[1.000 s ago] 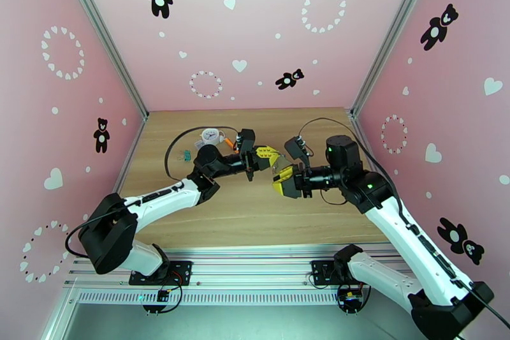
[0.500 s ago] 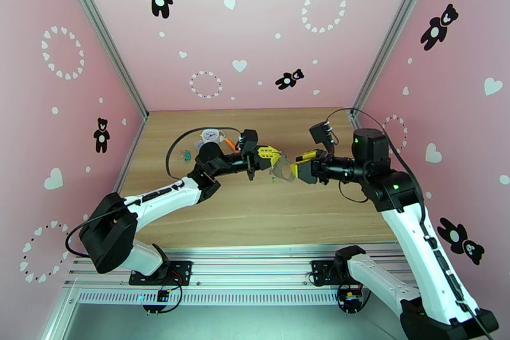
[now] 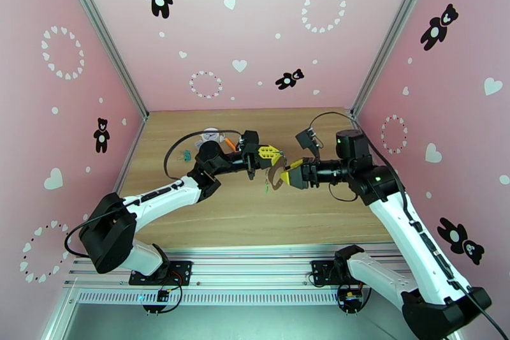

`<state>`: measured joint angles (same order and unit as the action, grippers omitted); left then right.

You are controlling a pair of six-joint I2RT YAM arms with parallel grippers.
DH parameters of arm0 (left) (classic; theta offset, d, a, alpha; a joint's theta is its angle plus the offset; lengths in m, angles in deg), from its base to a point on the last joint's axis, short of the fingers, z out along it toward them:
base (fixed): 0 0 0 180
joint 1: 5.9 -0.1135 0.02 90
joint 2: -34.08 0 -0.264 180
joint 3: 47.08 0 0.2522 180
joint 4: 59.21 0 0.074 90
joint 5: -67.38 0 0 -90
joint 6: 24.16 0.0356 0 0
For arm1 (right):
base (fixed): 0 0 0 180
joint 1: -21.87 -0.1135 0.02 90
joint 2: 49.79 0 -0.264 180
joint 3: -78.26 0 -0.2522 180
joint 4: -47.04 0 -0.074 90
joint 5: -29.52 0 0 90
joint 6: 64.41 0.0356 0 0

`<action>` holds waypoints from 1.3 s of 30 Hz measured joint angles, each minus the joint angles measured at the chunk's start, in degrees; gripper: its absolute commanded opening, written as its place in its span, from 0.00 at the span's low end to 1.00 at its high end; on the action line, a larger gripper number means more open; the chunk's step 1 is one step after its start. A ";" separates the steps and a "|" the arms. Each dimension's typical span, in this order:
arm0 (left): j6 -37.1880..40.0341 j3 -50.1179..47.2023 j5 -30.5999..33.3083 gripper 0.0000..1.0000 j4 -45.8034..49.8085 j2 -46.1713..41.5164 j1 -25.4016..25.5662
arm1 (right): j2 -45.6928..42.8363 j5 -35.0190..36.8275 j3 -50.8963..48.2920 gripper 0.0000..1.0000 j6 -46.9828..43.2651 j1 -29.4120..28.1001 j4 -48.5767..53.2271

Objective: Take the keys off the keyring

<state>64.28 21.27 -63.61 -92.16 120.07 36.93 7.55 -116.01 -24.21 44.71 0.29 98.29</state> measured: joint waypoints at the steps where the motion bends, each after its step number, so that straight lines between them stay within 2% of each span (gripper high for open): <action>1: -0.20 0.00 -0.02 0.00 -0.76 0.02 0.00 | 0.00 0.50 -0.55 0.51 0.68 -0.94 -1.22; 6: -2.69 0.00 -0.70 0.00 -7.08 0.87 0.00 | -1.44 2.89 -3.17 0.52 3.45 -2.84 -7.72; 10: -4.37 0.00 -1.40 0.00 -10.05 2.27 0.00 | -3.23 3.17 -3.17 0.55 2.43 -2.40 -8.61; 15: -7.21 0.00 -3.28 0.00 -13.64 3.80 -1.29 | -4.24 -0.76 -2.34 0.59 1.18 2.25 -7.43; 21: -12.79 0.02 -5.62 0.00 -20.22 6.64 -4.22 | -2.97 -5.88 5.62 0.63 -1.03 8.57 -1.03; 25: -14.19 0.22 -6.95 0.00 -21.33 7.69 -4.42 | -0.24 -7.10 9.81 0.66 -1.11 11.45 0.85; 27: -14.23 0.44 -7.65 0.00 -21.46 7.74 -4.44 | 1.22 -6.71 10.27 0.71 0.00 11.63 0.15; 39: -15.30 5.22 -11.76 0.00 -21.49 9.16 -4.46 | 5.90 -6.86 10.27 0.85 7.08 11.80 -7.87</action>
<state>48.98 26.50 -75.37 -113.65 129.23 32.47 13.45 -122.87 -13.94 51.79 12.09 90.42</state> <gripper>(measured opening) 0.056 0.841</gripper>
